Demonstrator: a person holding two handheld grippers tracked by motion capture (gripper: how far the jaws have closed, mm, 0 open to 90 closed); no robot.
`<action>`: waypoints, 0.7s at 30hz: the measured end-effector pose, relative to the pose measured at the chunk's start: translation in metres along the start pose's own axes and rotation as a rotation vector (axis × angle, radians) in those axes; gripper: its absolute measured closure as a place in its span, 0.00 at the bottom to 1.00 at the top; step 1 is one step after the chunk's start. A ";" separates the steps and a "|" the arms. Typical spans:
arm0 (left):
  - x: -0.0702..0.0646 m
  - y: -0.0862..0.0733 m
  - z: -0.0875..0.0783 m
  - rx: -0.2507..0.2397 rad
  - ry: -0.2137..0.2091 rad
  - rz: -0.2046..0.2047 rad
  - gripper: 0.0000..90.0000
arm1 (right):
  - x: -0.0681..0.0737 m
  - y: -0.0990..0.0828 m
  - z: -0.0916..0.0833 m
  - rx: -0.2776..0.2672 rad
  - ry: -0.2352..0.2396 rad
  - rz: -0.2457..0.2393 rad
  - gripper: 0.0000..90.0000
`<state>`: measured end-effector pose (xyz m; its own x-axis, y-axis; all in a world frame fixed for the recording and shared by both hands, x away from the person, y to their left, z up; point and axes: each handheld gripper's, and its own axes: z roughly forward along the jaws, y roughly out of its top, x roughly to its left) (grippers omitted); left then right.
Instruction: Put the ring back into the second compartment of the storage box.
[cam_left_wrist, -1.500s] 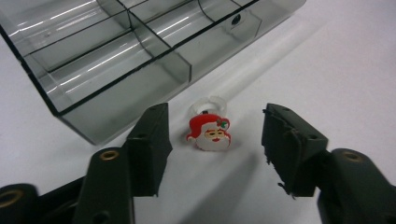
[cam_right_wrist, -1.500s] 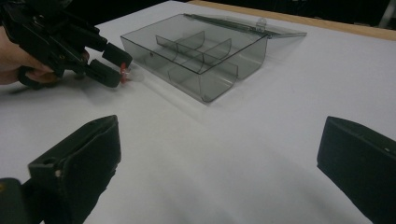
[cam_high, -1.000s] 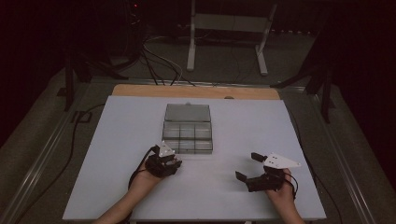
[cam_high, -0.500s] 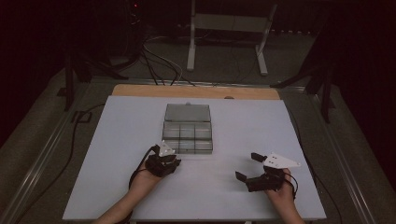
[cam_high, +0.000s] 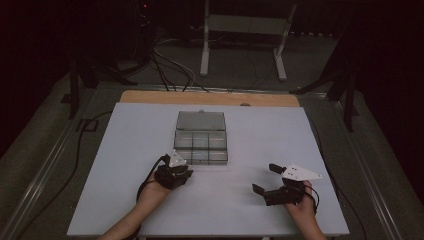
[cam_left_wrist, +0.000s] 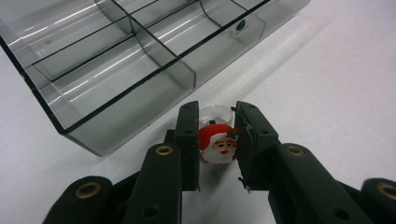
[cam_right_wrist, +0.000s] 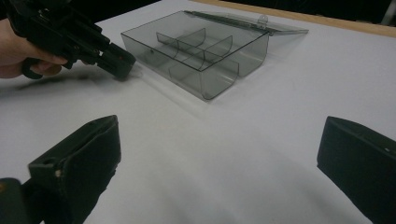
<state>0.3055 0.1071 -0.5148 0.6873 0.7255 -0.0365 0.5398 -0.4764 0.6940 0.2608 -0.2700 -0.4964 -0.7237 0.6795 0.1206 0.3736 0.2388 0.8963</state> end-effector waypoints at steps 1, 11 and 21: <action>0.000 0.000 0.000 0.002 0.000 0.004 0.82 | 0.000 0.000 0.000 -0.001 0.001 0.002 0.00; -0.002 0.002 -0.005 0.007 -0.007 0.021 0.82 | 0.000 0.000 0.001 0.002 0.002 -0.002 0.00; -0.006 0.001 -0.006 0.016 -0.016 0.039 0.82 | 0.000 0.001 0.000 0.000 0.002 -0.004 0.00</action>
<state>0.2986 0.1053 -0.5095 0.7154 0.6984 -0.0216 0.5202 -0.5118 0.6837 0.2610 -0.2694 -0.4960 -0.7264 0.6770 0.1182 0.3707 0.2412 0.8969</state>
